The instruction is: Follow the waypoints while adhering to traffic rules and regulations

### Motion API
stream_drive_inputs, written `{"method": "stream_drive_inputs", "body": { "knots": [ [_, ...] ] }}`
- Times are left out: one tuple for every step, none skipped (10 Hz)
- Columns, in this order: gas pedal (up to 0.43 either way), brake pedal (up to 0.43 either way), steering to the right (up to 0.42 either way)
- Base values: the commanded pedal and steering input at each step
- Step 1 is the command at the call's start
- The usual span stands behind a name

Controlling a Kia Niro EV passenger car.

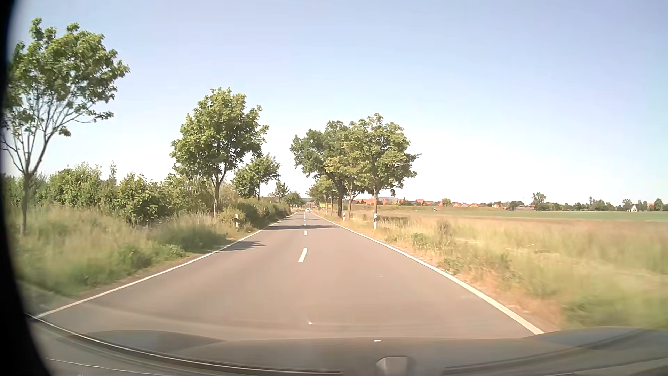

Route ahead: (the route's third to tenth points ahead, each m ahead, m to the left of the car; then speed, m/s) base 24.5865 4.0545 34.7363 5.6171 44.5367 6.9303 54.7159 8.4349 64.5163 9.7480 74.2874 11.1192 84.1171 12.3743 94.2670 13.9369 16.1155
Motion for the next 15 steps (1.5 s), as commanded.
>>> {"method": "stream_drive_inputs", "body": {
  "knots": [
    [0.197,0.006,-0.030],
    [0.197,0.006,-0.030],
    [0.197,0.006,-0.030],
    [0.197,0.006,-0.028],
    [0.197,0.006,-0.026],
    [0.197,0.006,-0.024],
    [0.197,0.006,-0.022],
    [0.197,0.006,-0.020],
    [0.197,0.006,-0.018],
    [0.197,0.006,-0.016],
    [0.197,0.006,-0.015],
    [0.197,0.006,-0.014],
    [0.209,0.006,-0.014],
    [0.209,0.006,-0.013],
    [0.209,0.006,-0.011]
  ]
}}
